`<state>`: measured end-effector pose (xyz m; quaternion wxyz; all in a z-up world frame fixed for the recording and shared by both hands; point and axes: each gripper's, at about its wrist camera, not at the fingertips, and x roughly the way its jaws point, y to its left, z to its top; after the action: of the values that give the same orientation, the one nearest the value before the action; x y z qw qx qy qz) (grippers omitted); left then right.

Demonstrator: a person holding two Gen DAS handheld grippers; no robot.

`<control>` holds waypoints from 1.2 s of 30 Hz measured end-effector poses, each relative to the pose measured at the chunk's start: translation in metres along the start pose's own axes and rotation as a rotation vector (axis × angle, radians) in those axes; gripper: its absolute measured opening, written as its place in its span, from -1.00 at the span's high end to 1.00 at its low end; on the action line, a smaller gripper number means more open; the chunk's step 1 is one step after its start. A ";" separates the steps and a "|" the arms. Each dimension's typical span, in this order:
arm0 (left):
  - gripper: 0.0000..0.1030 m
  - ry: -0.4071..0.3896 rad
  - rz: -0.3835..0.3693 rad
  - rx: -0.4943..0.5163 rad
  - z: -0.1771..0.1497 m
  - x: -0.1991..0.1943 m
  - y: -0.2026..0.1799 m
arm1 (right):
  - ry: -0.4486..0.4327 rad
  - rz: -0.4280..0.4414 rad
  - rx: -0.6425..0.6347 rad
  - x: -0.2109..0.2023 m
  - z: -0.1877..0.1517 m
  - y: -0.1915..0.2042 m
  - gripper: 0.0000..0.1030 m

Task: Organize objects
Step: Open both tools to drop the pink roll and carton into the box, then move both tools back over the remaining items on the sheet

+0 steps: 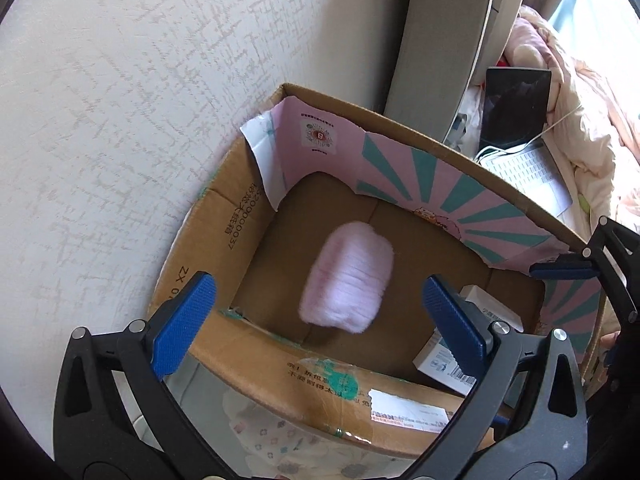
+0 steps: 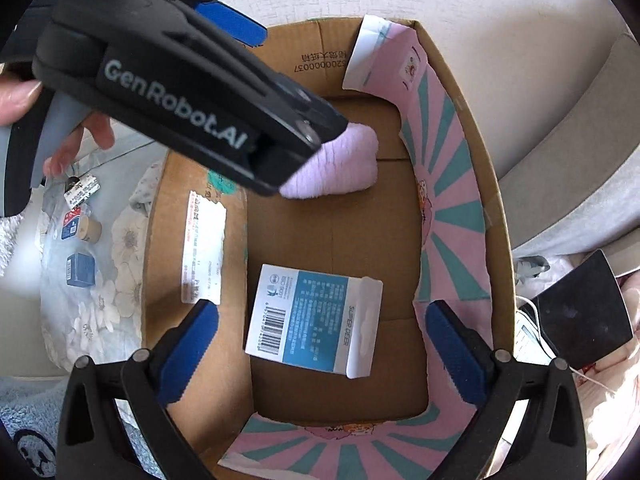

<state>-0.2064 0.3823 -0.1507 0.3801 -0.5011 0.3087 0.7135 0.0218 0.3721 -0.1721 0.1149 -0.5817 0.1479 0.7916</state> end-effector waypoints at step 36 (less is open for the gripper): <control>-0.99 -0.283 0.090 -0.440 -0.162 -0.222 0.098 | -0.303 -0.023 0.000 -0.137 0.023 0.045 -0.99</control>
<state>-0.1656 0.1464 0.0159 0.2691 -0.4526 0.1118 0.8427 0.0258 0.3371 -0.0298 0.1452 -0.4572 0.1221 0.8689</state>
